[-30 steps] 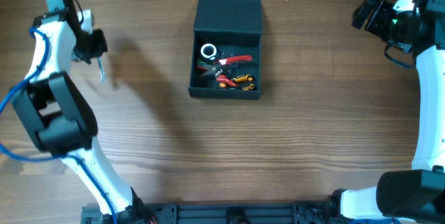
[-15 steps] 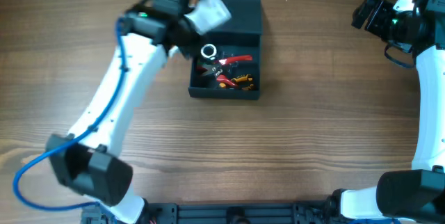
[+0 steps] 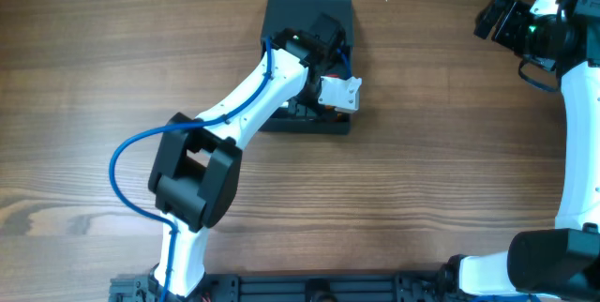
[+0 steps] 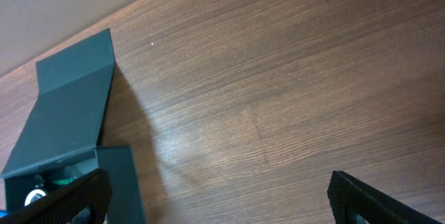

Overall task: Pack container
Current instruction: 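Carry the wrench into the box and release it, then move both grippers to the box lid's two sides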

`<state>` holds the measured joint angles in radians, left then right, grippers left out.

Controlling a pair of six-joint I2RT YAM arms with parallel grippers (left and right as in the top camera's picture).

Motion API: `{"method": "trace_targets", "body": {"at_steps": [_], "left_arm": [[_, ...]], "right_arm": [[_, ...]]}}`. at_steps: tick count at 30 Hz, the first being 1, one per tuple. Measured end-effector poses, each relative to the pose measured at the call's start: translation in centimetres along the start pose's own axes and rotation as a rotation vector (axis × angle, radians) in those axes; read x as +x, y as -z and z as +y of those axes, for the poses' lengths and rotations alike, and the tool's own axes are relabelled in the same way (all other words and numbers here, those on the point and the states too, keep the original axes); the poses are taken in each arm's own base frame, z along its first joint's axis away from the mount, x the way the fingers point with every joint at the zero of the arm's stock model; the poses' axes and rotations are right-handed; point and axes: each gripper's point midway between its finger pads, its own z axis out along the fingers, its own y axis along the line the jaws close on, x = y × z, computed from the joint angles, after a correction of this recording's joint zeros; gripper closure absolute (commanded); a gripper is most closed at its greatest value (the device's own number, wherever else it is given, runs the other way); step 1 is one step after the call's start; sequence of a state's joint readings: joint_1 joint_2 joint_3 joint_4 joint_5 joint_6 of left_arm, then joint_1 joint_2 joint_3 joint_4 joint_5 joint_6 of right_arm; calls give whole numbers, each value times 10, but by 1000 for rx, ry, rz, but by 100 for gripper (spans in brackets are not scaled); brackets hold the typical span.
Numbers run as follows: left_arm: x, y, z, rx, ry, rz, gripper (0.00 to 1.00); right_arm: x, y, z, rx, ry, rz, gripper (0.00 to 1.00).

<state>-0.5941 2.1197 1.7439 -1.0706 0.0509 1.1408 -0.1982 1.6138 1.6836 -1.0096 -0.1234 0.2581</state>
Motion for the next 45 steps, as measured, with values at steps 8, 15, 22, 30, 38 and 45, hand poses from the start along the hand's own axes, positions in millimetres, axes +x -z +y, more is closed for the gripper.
{"method": "trace_targets", "body": {"at_steps": [8, 15, 22, 30, 38, 45], "left_arm": [[-1, -3, 18, -63, 196, 3, 0], [-20, 91, 47, -225, 573, -140, 0], [16, 238, 82, -548, 965, -434, 0], [165, 194, 142, -432, 1531, -510, 86], [200, 103, 173, -88, 1747, -654, 96], [177, 42, 182, 153, 1759, -730, 96]], "right_arm": [[0, 0, 0, 0, 0, 0, 0], [0, 0, 0, 0, 0, 0, 0], [-15, 0, 4, -18, -4, -60, 5], [-43, -13, 48, -269, -31, -130, 96], [4, -137, 76, -558, -89, 175, 96], [62, -201, 94, -741, -131, 382, 96]]}}
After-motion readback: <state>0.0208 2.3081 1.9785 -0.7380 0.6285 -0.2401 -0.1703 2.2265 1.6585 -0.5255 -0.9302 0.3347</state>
